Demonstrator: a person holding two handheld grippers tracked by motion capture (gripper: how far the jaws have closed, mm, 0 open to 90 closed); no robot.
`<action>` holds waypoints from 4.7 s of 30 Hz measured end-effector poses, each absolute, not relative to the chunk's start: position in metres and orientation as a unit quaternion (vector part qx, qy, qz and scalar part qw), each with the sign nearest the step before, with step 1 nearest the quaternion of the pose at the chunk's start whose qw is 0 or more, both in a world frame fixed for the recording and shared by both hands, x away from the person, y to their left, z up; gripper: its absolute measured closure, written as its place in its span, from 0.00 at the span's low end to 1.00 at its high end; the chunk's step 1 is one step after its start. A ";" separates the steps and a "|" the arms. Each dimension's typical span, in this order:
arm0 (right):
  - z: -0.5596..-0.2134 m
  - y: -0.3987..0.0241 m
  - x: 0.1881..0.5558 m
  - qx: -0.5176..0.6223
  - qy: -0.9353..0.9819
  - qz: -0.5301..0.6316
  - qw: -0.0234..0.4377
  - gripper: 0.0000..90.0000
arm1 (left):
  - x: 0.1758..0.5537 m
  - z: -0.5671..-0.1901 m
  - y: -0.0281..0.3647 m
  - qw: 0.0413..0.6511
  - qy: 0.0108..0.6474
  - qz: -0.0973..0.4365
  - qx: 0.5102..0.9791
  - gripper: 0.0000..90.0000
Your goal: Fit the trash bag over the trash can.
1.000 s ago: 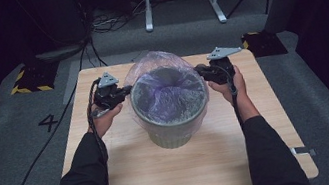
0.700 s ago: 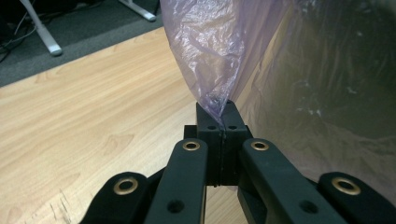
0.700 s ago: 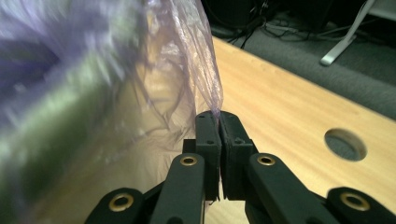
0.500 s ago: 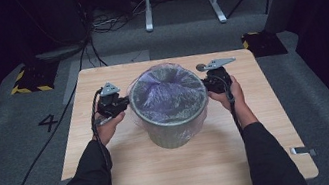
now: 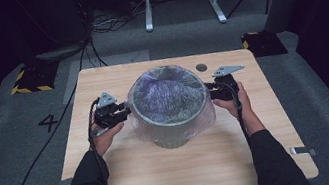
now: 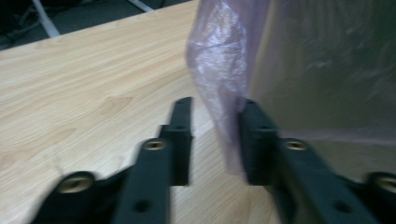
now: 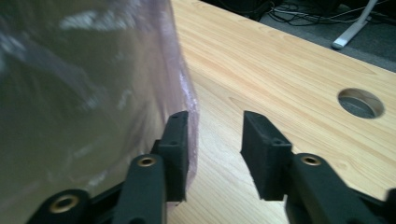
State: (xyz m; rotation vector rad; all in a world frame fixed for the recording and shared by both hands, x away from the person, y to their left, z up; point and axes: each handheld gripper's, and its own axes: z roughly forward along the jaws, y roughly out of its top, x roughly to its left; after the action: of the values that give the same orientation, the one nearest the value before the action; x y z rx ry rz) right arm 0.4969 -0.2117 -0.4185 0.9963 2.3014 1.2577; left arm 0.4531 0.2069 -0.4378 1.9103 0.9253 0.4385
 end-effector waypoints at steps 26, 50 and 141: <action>-0.396 -0.256 0.459 0.328 0.789 0.466 0.231 0.36 | 0.386 -0.417 0.220 0.457 0.279 0.205 0.819 0.25; -0.364 -0.238 0.400 0.230 0.814 0.483 0.225 0.25 | 0.337 -0.404 0.207 0.495 0.219 0.176 0.822 0.18; -0.440 -0.235 0.381 0.249 0.820 0.494 0.147 0.23 | 0.331 -0.481 0.198 0.381 0.286 0.137 0.869 0.17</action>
State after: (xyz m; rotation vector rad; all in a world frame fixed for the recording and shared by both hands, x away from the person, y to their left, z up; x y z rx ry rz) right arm 0.3810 -0.2354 -0.4401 0.7155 2.3605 1.4205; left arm 0.3311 0.1978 -0.4805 2.2179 0.7291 0.3510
